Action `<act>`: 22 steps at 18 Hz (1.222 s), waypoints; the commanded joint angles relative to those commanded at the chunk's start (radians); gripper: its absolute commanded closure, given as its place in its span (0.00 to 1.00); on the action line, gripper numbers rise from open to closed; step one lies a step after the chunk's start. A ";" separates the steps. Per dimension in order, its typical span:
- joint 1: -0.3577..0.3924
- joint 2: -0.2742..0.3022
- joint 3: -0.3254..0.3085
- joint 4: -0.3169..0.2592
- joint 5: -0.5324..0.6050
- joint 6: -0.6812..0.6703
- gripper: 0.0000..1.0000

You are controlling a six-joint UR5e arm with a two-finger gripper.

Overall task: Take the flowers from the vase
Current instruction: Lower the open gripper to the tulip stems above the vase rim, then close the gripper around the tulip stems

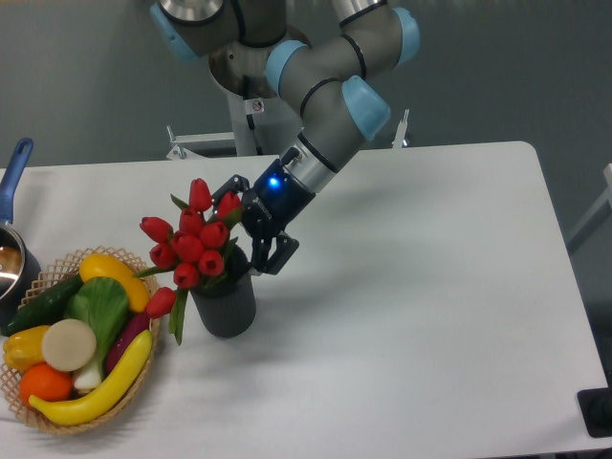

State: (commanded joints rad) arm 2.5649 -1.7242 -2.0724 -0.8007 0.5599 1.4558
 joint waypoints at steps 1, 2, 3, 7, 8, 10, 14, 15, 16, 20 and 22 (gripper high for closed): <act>-0.006 -0.002 0.002 0.000 0.000 -0.002 0.00; -0.006 -0.002 0.003 0.000 0.000 -0.003 0.00; -0.008 -0.002 0.006 0.000 -0.005 -0.014 0.00; -0.011 -0.002 0.018 0.000 -0.018 -0.064 0.00; -0.014 -0.002 0.018 0.000 -0.018 -0.064 0.01; -0.014 -0.002 0.017 0.000 -0.018 -0.064 0.15; -0.014 -0.003 0.017 0.000 -0.018 -0.064 0.38; -0.014 -0.002 0.017 0.000 -0.018 -0.064 0.43; -0.014 -0.002 0.017 0.000 -0.018 -0.064 0.47; -0.012 -0.002 0.031 0.000 -0.020 -0.066 0.60; -0.012 -0.003 0.035 0.000 -0.020 -0.068 0.66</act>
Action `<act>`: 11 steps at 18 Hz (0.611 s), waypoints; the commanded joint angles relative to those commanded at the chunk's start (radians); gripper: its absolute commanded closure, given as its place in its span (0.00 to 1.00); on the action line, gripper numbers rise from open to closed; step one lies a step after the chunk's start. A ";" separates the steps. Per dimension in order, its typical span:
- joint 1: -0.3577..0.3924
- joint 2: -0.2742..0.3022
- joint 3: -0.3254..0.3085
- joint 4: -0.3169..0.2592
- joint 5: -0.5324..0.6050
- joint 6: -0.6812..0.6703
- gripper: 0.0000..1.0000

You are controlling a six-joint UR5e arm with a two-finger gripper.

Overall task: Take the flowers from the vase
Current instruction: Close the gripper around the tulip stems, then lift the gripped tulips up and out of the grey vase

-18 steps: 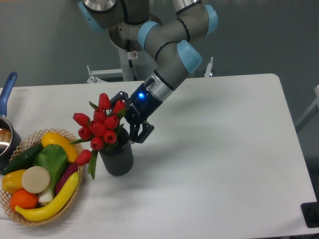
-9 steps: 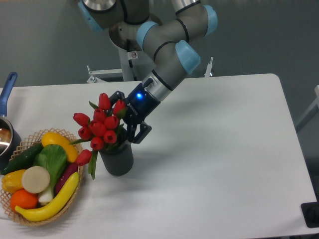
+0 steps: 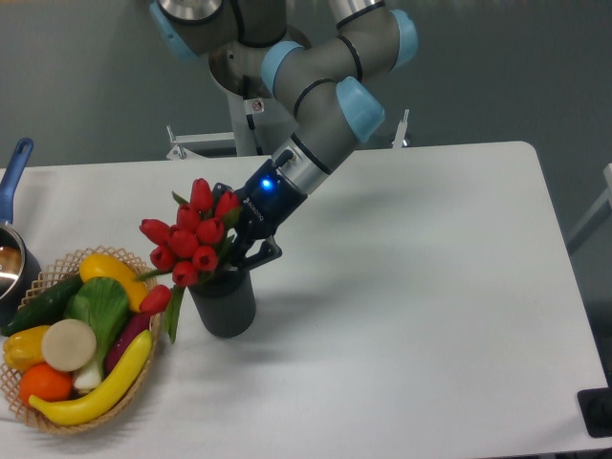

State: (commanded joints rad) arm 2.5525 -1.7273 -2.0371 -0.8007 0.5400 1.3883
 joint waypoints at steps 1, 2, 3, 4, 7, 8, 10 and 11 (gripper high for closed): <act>0.000 0.000 0.000 0.000 0.000 0.002 0.67; 0.000 0.000 0.000 0.000 0.000 0.000 0.68; 0.002 0.000 0.002 -0.002 0.000 -0.002 0.68; 0.002 0.002 0.006 0.000 0.000 -0.003 0.68; 0.012 0.009 0.023 -0.002 -0.021 -0.055 0.67; 0.015 0.015 0.032 -0.002 -0.029 -0.092 0.67; 0.015 0.029 0.038 -0.002 -0.031 -0.138 0.67; 0.014 0.034 0.040 -0.002 -0.034 -0.144 0.67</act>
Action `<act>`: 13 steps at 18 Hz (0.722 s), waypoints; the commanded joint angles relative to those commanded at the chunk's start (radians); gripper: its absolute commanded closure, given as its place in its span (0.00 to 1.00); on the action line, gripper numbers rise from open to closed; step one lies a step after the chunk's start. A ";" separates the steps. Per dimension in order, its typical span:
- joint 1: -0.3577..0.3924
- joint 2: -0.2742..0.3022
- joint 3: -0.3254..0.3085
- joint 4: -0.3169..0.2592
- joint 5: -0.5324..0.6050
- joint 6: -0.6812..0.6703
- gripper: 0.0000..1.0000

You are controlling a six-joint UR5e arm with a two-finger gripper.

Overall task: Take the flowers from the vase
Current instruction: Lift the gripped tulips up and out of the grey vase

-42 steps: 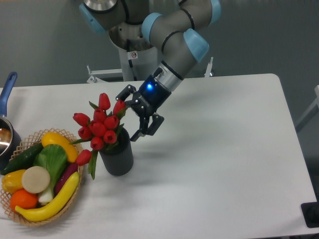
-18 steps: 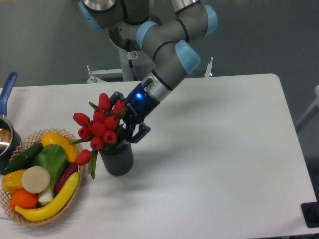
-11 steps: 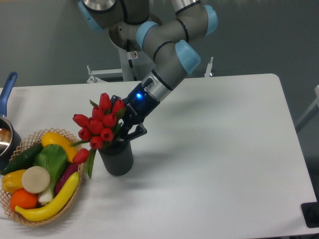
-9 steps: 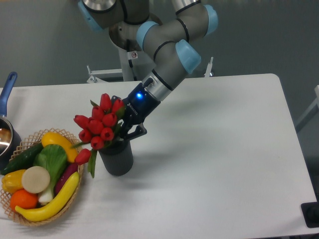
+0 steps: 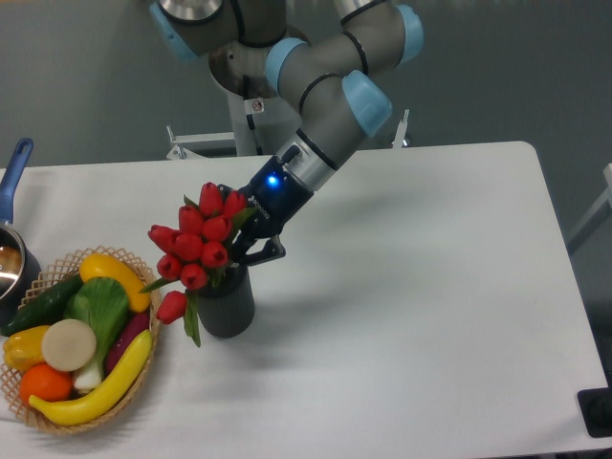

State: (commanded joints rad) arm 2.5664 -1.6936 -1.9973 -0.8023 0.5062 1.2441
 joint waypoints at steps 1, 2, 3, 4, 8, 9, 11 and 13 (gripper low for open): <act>0.002 0.005 0.000 0.000 0.000 -0.008 0.67; 0.005 0.014 0.000 -0.002 -0.002 -0.023 0.67; 0.008 0.024 0.000 -0.002 -0.003 -0.041 0.67; 0.011 0.035 0.002 -0.002 -0.009 -0.064 0.67; 0.043 0.080 0.000 -0.003 -0.103 -0.139 0.67; 0.047 0.093 -0.002 -0.006 -0.109 -0.153 0.67; 0.049 0.117 -0.002 -0.009 -0.110 -0.186 0.67; 0.052 0.121 0.005 -0.008 -0.120 -0.218 0.67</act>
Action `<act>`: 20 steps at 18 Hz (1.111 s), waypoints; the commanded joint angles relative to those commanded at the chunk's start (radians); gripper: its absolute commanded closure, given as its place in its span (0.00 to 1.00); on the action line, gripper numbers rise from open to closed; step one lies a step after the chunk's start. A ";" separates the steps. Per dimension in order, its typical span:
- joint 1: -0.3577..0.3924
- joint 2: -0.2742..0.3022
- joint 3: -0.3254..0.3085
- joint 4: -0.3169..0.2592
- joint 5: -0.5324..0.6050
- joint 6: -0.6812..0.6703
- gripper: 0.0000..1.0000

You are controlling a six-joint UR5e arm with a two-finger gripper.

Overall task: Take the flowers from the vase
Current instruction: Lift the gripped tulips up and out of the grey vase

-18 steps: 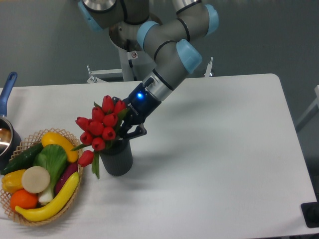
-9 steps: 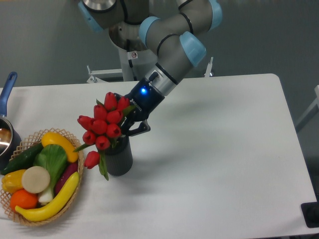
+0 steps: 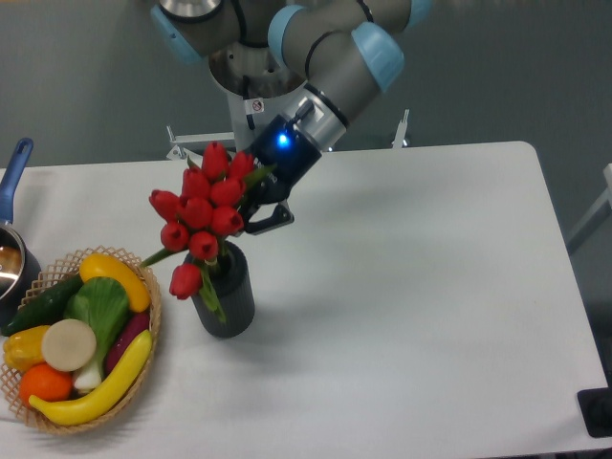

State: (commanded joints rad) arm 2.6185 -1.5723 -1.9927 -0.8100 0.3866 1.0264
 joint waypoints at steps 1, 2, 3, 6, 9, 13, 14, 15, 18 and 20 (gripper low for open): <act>0.003 0.003 0.006 0.000 -0.006 -0.011 0.67; 0.006 0.005 0.011 0.000 -0.009 -0.022 0.67; 0.006 0.006 0.018 0.000 -0.009 -0.038 0.67; 0.017 0.006 0.063 0.000 -0.012 -0.089 0.67; 0.043 0.005 0.094 -0.002 -0.055 -0.146 0.67; 0.095 0.006 0.112 -0.002 -0.130 -0.176 0.67; 0.097 0.006 0.114 -0.002 -0.135 -0.193 0.67; 0.098 0.006 0.121 -0.002 -0.138 -0.210 0.67; 0.120 0.005 0.156 -0.002 -0.144 -0.267 0.67; 0.136 0.005 0.166 0.000 -0.144 -0.275 0.67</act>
State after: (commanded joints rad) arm 2.7549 -1.5677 -1.8270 -0.8100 0.2424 0.7516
